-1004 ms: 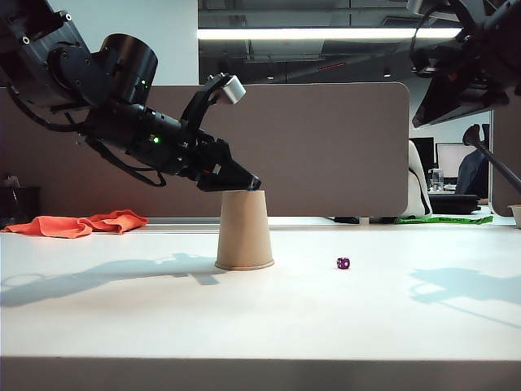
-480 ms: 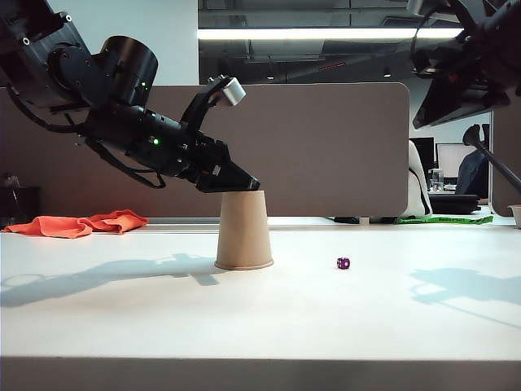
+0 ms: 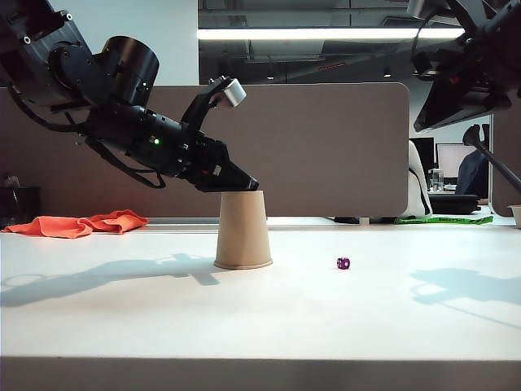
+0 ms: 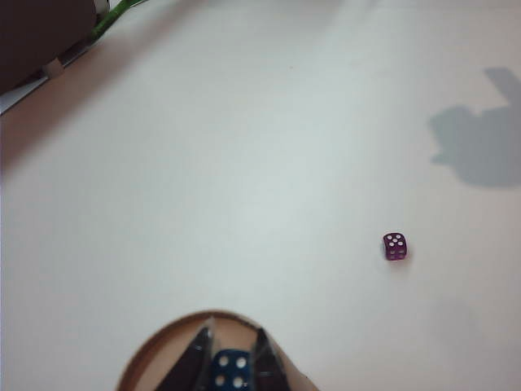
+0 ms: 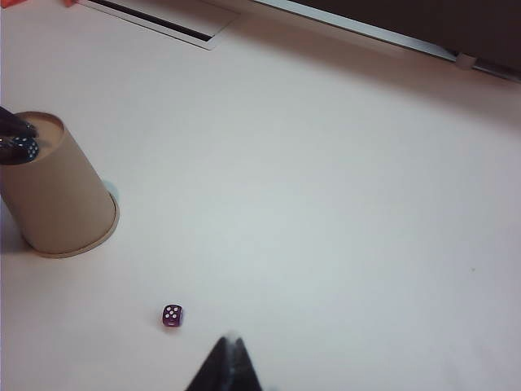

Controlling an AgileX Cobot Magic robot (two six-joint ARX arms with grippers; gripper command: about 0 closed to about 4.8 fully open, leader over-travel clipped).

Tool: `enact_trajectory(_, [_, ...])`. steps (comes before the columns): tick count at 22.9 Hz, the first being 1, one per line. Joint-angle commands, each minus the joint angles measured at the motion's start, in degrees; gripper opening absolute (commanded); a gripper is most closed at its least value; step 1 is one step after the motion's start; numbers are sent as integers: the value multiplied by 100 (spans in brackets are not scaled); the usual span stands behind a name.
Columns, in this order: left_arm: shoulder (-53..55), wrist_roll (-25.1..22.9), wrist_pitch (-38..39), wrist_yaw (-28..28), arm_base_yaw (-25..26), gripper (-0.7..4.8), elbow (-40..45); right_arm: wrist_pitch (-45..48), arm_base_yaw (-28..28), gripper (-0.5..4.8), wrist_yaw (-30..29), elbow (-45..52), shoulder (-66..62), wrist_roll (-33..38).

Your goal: Throw the dice onto the paper cup, compare its value with the values of the other dice on the table, place the die with the higher value on the paper cup, and take no action if both dice have the same value.

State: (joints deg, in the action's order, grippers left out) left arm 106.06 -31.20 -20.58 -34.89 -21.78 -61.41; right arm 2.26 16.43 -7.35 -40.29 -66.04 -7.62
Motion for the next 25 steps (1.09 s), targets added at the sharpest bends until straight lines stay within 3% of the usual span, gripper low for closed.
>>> enact_trajectory(1, [-7, 17, 114, 59, 9, 47, 4, 74, 2, -1, -26, -22, 13, -11])
enact_trajectory(5, [-22, 46, 22, 37, 9, 47, 4, 72, 4, -1, -26, -22, 13, -11])
enact_trajectory(10, [-87, 664, -645, 24, 11, 47, 4, 61, 2, -1, -24, -22, 13, -11])
enact_trajectory(16, [-170, 787, -887, 114, 20, 47, 7, 52, 2, -1, -24, -22, 13, -11])
enact_trajectory(21, [-256, 876, -649, 1187, 177, 47, 13, 50, 2, -1, -24, -22, 13, -11])
enact_trajectory(25, [-271, 1300, -452, 1759, 409, 47, 13, 39, 2, -1, -26, -22, 13, -11])
